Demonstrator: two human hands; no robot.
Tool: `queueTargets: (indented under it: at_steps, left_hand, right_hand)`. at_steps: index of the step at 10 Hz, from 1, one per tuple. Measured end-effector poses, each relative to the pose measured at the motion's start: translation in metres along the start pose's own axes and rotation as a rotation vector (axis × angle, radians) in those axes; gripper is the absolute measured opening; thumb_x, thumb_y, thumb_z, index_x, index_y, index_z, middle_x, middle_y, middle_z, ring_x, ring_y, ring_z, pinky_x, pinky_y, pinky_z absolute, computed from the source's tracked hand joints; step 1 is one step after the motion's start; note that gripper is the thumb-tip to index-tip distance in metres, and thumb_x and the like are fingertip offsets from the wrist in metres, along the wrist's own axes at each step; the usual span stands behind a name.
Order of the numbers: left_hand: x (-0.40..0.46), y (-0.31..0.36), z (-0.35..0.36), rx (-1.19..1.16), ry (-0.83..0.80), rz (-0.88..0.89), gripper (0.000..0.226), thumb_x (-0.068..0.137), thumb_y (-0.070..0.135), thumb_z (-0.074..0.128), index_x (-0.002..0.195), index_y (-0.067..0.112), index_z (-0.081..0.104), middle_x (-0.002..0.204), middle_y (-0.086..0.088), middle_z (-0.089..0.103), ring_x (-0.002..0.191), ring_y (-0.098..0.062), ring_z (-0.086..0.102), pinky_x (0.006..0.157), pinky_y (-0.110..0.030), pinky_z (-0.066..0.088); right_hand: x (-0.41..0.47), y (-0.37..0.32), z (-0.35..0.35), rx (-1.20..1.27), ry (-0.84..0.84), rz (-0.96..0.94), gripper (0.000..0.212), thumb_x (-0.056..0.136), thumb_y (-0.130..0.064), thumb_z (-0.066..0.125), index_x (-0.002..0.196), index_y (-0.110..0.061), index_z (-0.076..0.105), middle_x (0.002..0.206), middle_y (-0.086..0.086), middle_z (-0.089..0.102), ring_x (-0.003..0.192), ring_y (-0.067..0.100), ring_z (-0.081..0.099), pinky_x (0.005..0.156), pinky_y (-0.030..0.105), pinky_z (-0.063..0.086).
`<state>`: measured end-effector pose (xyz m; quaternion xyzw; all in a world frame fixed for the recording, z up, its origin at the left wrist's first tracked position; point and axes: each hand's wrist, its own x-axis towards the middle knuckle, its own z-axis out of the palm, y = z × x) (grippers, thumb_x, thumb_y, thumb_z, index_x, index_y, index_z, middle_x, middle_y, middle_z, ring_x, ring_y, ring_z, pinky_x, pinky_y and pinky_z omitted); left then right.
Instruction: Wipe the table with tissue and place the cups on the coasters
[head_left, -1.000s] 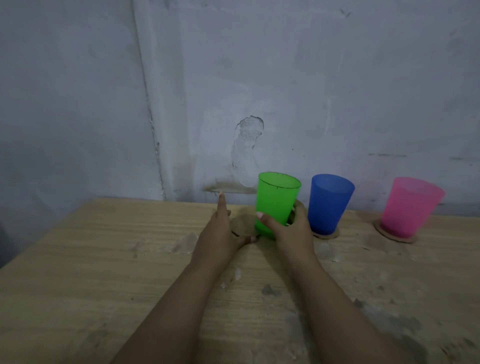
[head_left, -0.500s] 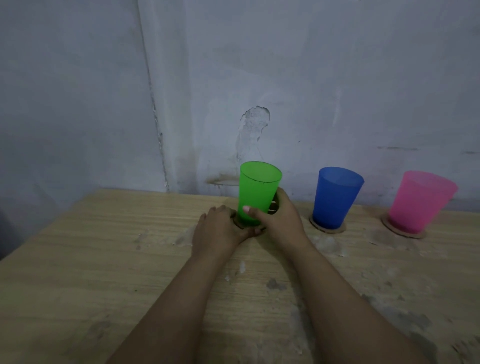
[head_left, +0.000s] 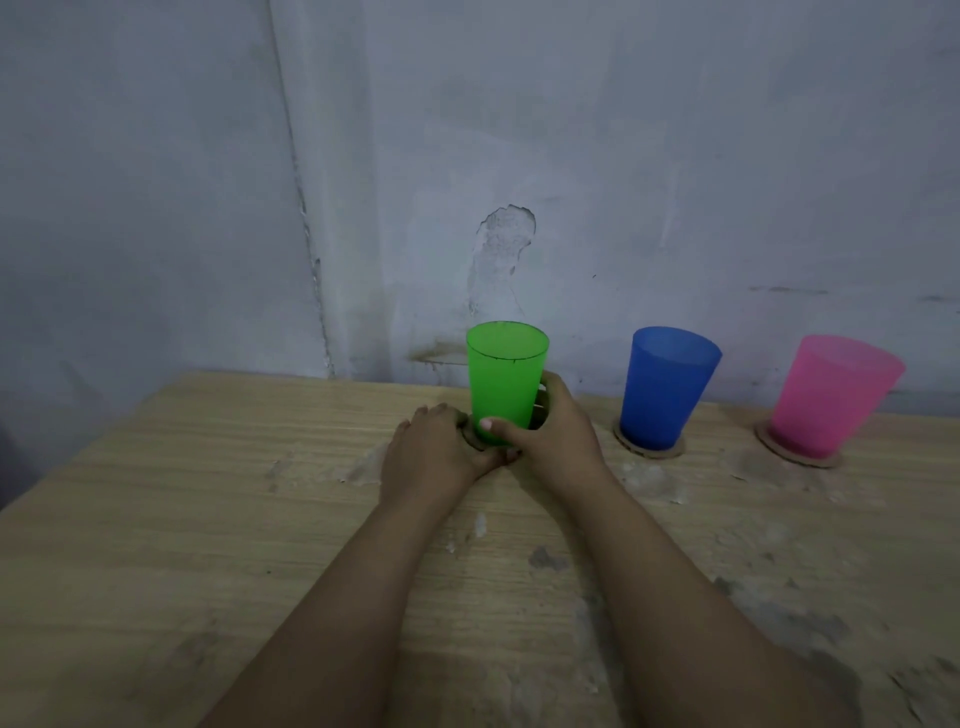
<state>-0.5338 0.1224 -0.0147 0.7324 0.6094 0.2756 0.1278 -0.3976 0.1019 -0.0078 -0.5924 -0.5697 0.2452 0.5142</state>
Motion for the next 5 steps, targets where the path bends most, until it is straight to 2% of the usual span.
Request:
queueTargets:
  at_steps: [2,3,4,5]
  left_hand:
    - [-0.004,0.002,0.0,0.015,0.035,0.01,0.058,0.065,0.069,0.064,0.094,0.019,0.064,0.093,-0.004,0.06,0.092,-0.025,0.057,0.068,-0.032,0.037]
    - [-0.011,0.004,-0.001,0.016,0.064,0.01,0.056,0.069,0.064,0.062,0.093,0.014,0.061,0.095,-0.007,0.061,0.094,-0.027,0.057,0.069,-0.033,0.037]
    - [-0.023,0.004,-0.004,0.019,0.038,0.018,0.06,0.074,0.064,0.058,0.1,0.01,0.059,0.109,-0.013,0.061,0.106,-0.03,0.055,0.083,-0.038,0.042]
    - [-0.032,0.001,-0.005,0.142,-0.062,0.017,0.084,0.084,0.069,0.042,0.138,0.005,0.039,0.146,-0.016,0.039,0.136,-0.026,0.034,0.111,-0.038,0.027]
  right_hand:
    - [-0.003,-0.001,0.004,-0.047,0.01,0.003,0.082,0.062,-0.037,0.083,0.131,-0.022,0.041,0.117,0.0,0.063,0.099,0.013,0.058,0.081,0.028,0.049]
    - [-0.004,-0.001,0.001,-0.08,-0.005,0.027,0.096,0.06,-0.037,0.084,0.139,-0.02,0.032,0.126,0.004,0.059,0.11,0.018,0.057,0.084,0.026,0.045]
    - [-0.013,-0.003,-0.001,-0.145,-0.027,0.086,0.103,0.062,-0.042,0.082,0.144,-0.018,0.024,0.138,0.006,0.05,0.123,0.022,0.051,0.094,0.033,0.044]
    - [-0.022,-0.007,-0.01,-0.288,-0.081,0.078,0.083,0.073,-0.045,0.073,0.14,-0.019,0.031,0.137,0.005,0.052,0.122,0.023,0.051,0.092,0.035,0.046]
